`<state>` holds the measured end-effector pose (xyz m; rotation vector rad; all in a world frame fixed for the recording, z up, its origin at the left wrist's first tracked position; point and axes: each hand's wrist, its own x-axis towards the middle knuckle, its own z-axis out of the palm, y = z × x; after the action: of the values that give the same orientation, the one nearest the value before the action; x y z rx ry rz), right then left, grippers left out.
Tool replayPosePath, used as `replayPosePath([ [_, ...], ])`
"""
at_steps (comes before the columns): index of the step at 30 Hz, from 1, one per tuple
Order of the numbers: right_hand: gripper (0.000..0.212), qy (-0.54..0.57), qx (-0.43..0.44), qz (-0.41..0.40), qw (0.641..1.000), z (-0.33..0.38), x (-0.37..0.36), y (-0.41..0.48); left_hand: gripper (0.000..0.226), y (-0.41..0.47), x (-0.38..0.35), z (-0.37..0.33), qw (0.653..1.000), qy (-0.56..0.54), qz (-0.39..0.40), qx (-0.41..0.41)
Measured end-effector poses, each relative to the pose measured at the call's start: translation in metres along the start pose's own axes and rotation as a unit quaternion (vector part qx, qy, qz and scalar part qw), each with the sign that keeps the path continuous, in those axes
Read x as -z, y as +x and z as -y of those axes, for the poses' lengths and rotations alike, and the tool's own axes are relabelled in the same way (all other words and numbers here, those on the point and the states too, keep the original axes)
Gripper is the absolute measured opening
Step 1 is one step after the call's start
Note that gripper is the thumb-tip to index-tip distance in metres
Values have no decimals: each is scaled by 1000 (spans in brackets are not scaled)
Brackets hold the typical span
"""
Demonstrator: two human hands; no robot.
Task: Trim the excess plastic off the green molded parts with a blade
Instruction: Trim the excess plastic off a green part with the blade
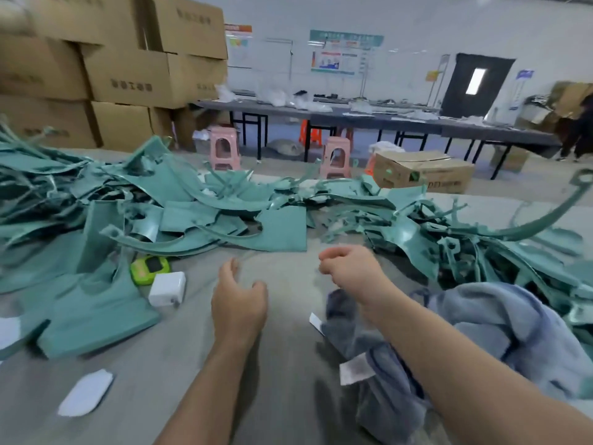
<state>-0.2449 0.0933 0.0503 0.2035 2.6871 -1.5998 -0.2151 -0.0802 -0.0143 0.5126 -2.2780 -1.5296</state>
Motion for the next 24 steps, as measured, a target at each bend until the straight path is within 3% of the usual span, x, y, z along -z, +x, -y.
replayPosePath([
  [1,15,-72,29,18,997,6,-8,12,70,6,-1,3,1000,-10,-6,19],
  [5,58,-289,154,88,941,29,-47,54,77,11,-10,5,1000,1,3,19],
  [11,78,-393,280,134,865,53,-113,101,74,21,-12,7,1000,14,1,2],
  [14,68,-468,294,142,821,43,-130,114,65,21,-11,12,999,44,14,-10],
  [17,34,-549,350,105,752,32,-128,108,54,18,-6,15,996,67,37,-42],
  [19,17,-554,397,72,728,33,-121,95,52,19,-4,15,998,62,15,-28],
  [20,9,-531,405,55,743,37,-114,86,49,20,-3,13,998,54,3,-13],
  [22,9,-402,385,20,831,48,-97,70,41,20,-4,8,1000,24,-5,-4],
  [24,16,-206,339,-12,918,63,-72,53,49,12,-5,2,999,-10,25,-31],
])
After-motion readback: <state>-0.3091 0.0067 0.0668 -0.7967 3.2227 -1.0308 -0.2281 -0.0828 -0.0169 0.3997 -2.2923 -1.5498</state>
